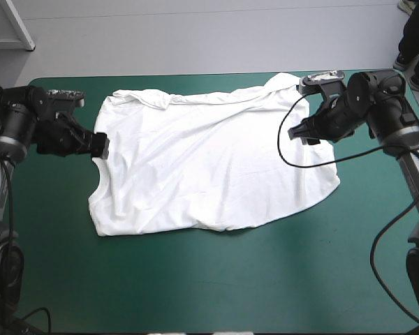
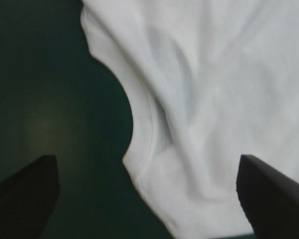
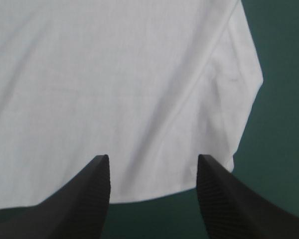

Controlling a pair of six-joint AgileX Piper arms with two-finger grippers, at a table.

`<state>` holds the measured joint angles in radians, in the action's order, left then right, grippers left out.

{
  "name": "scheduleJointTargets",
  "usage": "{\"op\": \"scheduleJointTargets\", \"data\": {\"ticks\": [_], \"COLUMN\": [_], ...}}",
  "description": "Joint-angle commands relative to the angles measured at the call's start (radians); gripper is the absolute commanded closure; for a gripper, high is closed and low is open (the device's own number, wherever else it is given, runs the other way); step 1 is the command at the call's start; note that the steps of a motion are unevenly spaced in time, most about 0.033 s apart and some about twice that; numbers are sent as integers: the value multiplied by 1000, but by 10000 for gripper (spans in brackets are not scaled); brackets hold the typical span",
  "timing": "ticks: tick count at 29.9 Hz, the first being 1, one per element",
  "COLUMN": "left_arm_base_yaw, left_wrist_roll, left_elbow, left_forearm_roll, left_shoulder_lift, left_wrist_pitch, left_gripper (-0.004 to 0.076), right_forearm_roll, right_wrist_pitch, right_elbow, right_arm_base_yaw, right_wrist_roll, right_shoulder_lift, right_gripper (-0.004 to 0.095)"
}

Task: Fold the cloth

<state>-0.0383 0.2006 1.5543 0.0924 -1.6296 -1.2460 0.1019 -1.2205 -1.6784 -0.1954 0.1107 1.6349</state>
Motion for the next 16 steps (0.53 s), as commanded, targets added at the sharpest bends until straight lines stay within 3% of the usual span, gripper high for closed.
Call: {"op": "scheduleJointTargets", "data": {"ticks": [1,6,16], "left_arm_base_yaw": [4,4,4], "left_wrist_roll": [-8,-11,-11], "left_elbow": [-128,-343,-553], "left_forearm_roll": [-2,14,77], "left_shoulder_lift": [112,159,159], "left_wrist_pitch": [-27,64,271], "left_gripper": [23,23,34], "right_forearm_roll": [4,8,4], "right_wrist_pitch": [39,39,39], "right_elbow": [59,76,76], "right_arm_base_yaw": [4,4,4], "right_wrist_roll": [24,24,28], "right_shoulder_lift": [-102,-127,-133], "right_gripper": [413,413,413]}}
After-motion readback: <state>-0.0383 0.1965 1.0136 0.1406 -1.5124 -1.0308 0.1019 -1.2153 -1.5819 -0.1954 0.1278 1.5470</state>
